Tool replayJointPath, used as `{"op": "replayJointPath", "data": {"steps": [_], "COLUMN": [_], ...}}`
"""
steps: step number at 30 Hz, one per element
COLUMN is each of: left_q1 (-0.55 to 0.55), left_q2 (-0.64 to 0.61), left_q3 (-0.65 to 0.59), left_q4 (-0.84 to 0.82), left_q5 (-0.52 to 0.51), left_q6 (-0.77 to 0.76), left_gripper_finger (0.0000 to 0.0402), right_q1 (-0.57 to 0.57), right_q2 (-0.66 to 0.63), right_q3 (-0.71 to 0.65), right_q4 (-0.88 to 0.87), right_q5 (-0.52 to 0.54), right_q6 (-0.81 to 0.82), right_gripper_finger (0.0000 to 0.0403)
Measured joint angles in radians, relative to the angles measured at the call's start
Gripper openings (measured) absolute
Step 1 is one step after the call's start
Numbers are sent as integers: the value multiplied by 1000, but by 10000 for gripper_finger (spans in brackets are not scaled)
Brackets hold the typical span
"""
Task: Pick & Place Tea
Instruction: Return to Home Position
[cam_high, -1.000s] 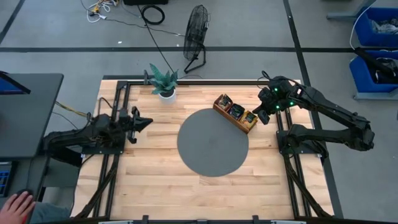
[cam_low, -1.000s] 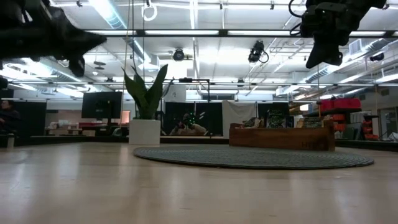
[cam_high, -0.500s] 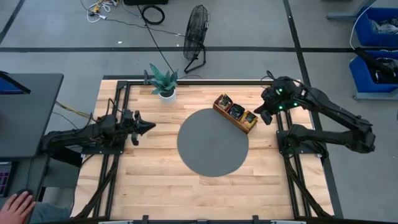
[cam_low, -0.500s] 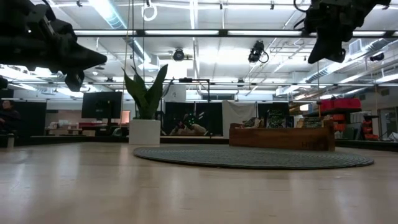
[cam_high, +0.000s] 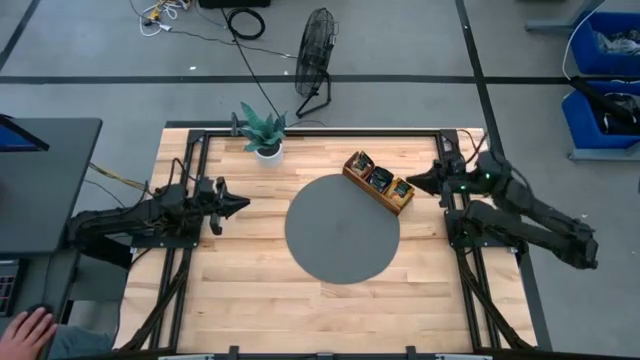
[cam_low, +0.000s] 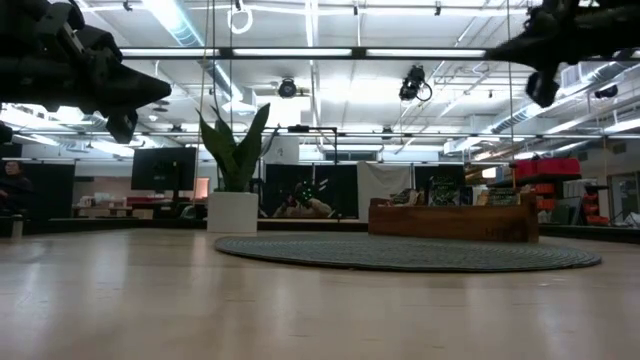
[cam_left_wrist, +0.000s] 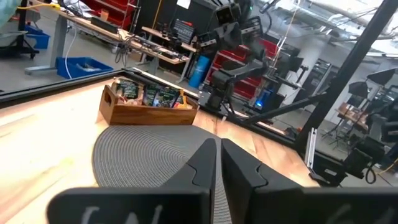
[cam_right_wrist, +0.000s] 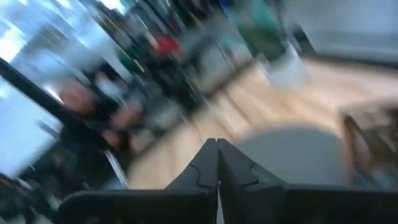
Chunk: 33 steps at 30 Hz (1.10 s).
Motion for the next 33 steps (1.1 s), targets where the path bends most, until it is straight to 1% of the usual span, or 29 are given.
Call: {"op": "replayJointPath", "data": {"steps": [1, 3, 5, 6, 7, 12, 16, 18, 19, 21, 24, 25, 28, 30, 33], "left_q1": [0, 0, 0, 0, 0, 0, 0, 0, 0, 0, 0, 0, 0, 0, 0], "left_q2": [0, 0, 0, 0, 0, 0, 0, 0, 0, 0, 0, 0, 1, 4, 4], "left_q3": [0, 0, 0, 0, 0, 0, 0, 0, 0, 0, 0, 0, 0, 0, 0], "left_q4": [1, 0, 3, 3, 4, 6, 6, 6, 6, 7, 6, 6, 8, 4, 6], "left_q5": [0, -1, -1, -1, -2, -3, -3, -3, -3, -3, -3, -3, -4, -3, -3], "left_q6": [1, 0, 1, 1, 1, 1, 1, 2, 2, 1, 1, 1, 2, 1, 2], "left_gripper_finger": [28, 29, 29, 29, 29, 30, 30, 30, 30, 30, 30, 30, 30, 30, 30], "right_q1": [19, 61, 116, 151, 188, 393, 519, 550, 558, 562, 563, 563, 564, 564, 564], "right_q2": [-23, -52, -58, -58, -58, -58, -66, -111, -142, -213, -325, -341, -339, -341, -340], "right_q3": [-53, -152, -222, -244, -256, -261, -261, -261, -261, -260, -260, -260, -263, -293, -397], "right_q4": [116, 326, 523, 601, 636, 606, 579, 542, 529, 474, 336, 316, 341, 464, 690], "right_q5": [17, 87, 143, 161, 176, 308, 412, 470, 483, 482, 483, 492, 495, 494, 469], "right_q6": [37, 74, 117, 137, 144, 47, -36, -100, -120, -122, -104, -103, -103, -103, -92], "right_gripper_finger": [2, 1, 1, 1, 1, 0, 0, 0, 0, 0, 0, 0, 0, 0, 0]}}
